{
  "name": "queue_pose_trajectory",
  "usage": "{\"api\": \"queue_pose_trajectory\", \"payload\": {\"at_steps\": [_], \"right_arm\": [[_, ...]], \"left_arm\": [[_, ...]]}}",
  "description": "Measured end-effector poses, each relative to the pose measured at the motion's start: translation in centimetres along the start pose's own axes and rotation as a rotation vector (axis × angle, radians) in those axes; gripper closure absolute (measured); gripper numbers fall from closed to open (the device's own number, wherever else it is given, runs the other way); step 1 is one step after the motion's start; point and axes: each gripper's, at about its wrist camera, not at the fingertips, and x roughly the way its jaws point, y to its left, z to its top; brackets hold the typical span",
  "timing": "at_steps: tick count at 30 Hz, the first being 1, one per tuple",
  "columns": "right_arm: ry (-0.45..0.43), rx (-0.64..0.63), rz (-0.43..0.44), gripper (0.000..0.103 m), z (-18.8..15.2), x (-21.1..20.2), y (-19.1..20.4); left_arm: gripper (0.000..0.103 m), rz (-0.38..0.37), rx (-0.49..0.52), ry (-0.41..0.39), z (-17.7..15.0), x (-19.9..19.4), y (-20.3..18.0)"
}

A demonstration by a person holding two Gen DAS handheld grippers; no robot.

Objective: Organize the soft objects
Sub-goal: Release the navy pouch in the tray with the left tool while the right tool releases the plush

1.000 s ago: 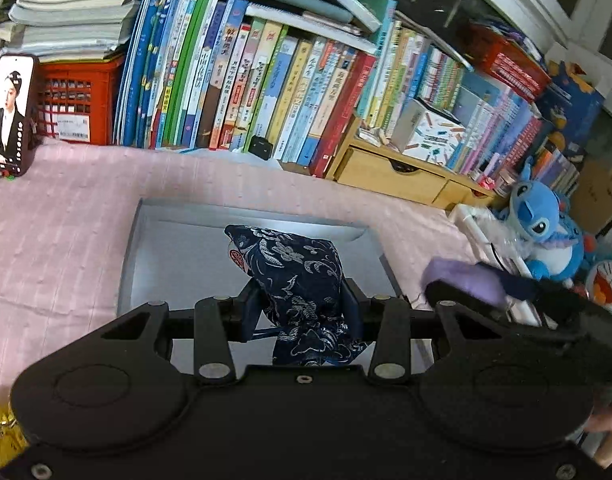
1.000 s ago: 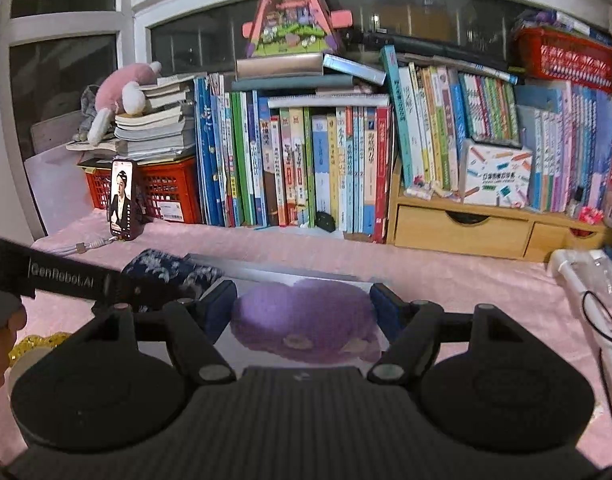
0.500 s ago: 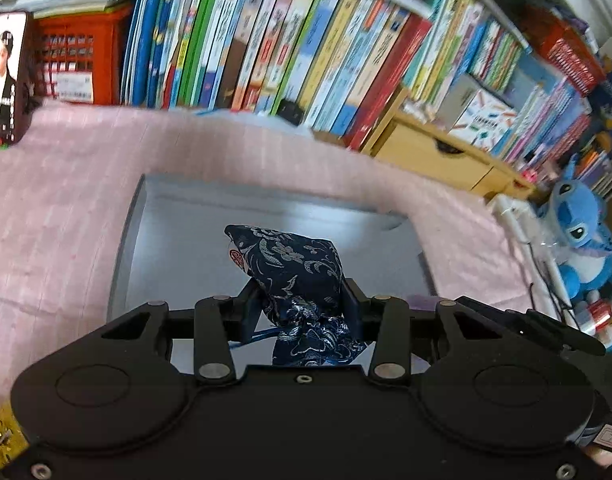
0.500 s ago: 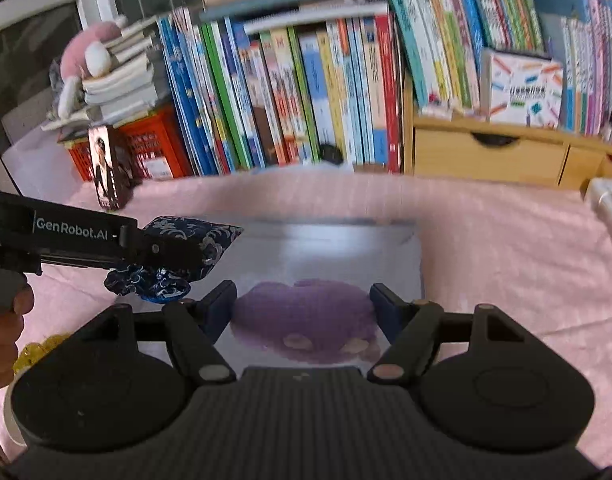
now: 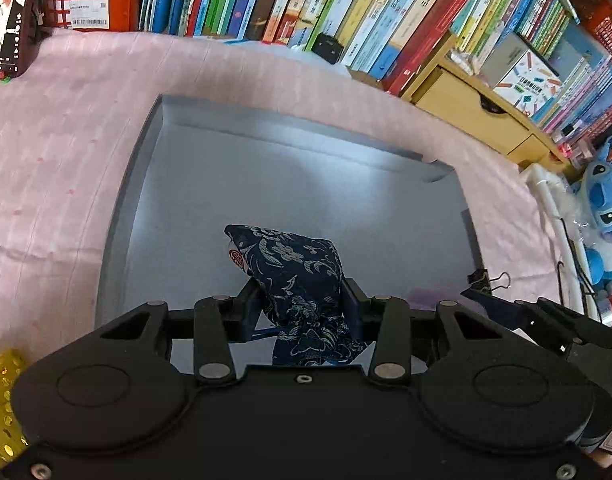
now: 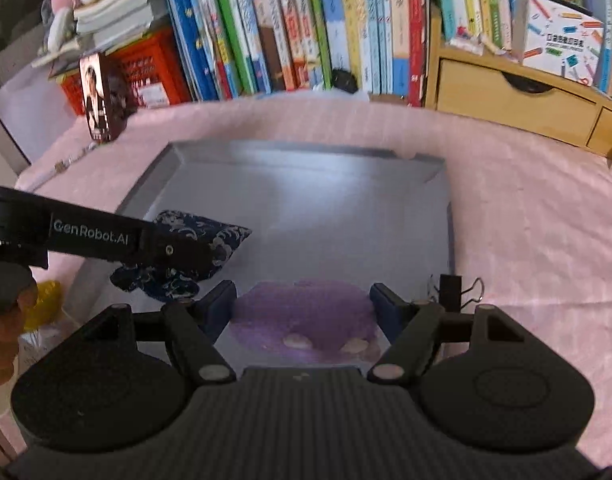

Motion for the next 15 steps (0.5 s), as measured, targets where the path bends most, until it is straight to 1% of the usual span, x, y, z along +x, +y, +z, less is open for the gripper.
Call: {"api": "queue_pose_trajectory", "payload": {"at_steps": [7,13,15], "right_arm": [[0.044,-0.008,-0.013,0.026,0.08,0.62,0.28],[0.066,-0.022,-0.021,0.025,0.24,0.94,0.52],[0.070,-0.026,-0.026,0.024,0.26,1.02,0.63]], "left_arm": [[0.063,0.005,-0.013,0.030,-0.15,0.77,0.26],[0.062,0.004,-0.015,0.037,-0.20,0.93,0.29],[0.058,0.004,-0.017,0.041,-0.20,0.96,0.33]]}}
